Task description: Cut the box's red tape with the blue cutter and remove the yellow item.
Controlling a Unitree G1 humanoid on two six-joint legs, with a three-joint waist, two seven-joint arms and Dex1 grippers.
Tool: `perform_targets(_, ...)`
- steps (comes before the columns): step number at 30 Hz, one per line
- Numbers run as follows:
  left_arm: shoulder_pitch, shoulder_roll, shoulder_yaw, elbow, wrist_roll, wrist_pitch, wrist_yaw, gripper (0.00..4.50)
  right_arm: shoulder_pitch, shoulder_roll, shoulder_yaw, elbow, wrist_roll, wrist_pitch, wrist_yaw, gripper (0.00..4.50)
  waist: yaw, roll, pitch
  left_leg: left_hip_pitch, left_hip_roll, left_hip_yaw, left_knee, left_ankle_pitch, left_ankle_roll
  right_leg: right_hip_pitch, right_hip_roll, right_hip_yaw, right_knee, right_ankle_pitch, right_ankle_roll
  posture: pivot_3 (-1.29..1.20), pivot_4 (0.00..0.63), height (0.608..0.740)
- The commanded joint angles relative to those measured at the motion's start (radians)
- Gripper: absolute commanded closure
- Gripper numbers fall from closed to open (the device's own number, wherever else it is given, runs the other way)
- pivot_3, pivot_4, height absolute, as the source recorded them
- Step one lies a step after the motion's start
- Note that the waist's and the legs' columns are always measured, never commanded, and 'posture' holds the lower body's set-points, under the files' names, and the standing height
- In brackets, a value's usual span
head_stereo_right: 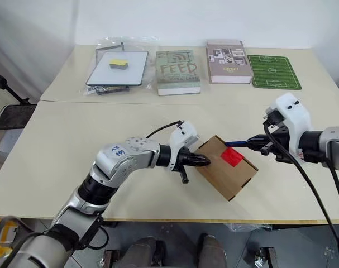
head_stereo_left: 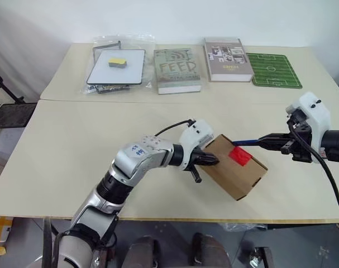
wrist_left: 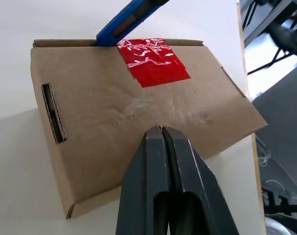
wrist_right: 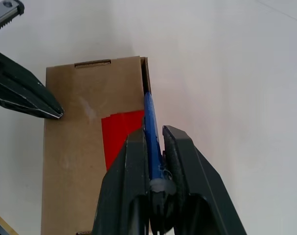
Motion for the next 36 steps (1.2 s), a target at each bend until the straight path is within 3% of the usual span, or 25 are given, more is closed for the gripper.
perform_targets(1, -0.012, -0.013, -0.031, 0.016, 0.035, 0.048, 0.028, 4.45, -0.027, -0.054, 0.013, -0.004, 0.009, 0.002, 0.014, 4.34, 0.002, 0.0, 0.0, 0.0, 0.0, 0.0, 0.0, 0.0, 0.0, 0.0, 0.0, 0.0, 0.0, 0.0, 0.0, 0.0, 0.15, 0.74)
perform_targets(15, -0.009, -0.015, -0.069, 0.054, 0.078, 0.094, 0.072, 4.45, -0.117, -0.187, 0.135, 0.004, 0.062, 0.055, 0.093, 4.34, 0.012, -0.001, -0.001, 0.0, 0.003, 0.0, 0.001, 0.0, 0.0, 0.001, 0.0, 0.0, 0.0, 0.0, 0.0, 0.0, 0.15, 0.74)
perform_targets(28, -0.009, -0.031, -0.077, 0.094, 0.099, 0.098, 0.095, 4.45, -0.06, -0.272, 0.161, -0.003, 0.084, 0.074, 0.143, 4.34, 0.013, -0.002, -0.001, 0.01, 0.005, -0.003, 0.002, 0.0, 0.0, 0.014, -0.001, -0.002, -0.004, 0.0, 0.0, 0.0, 0.15, 0.74)
perform_targets(36, -0.052, -0.034, -0.145, 0.144, 0.134, 0.065, 0.072, 4.45, -0.096, -0.208, 0.195, 0.012, 0.086, 0.074, 0.1, 4.34, 0.013, -0.005, -0.003, 0.013, 0.005, -0.003, 0.002, -0.001, 0.0, 0.017, -0.001, -0.001, -0.004, 0.001, -0.001, 0.0, 0.15, 0.74)
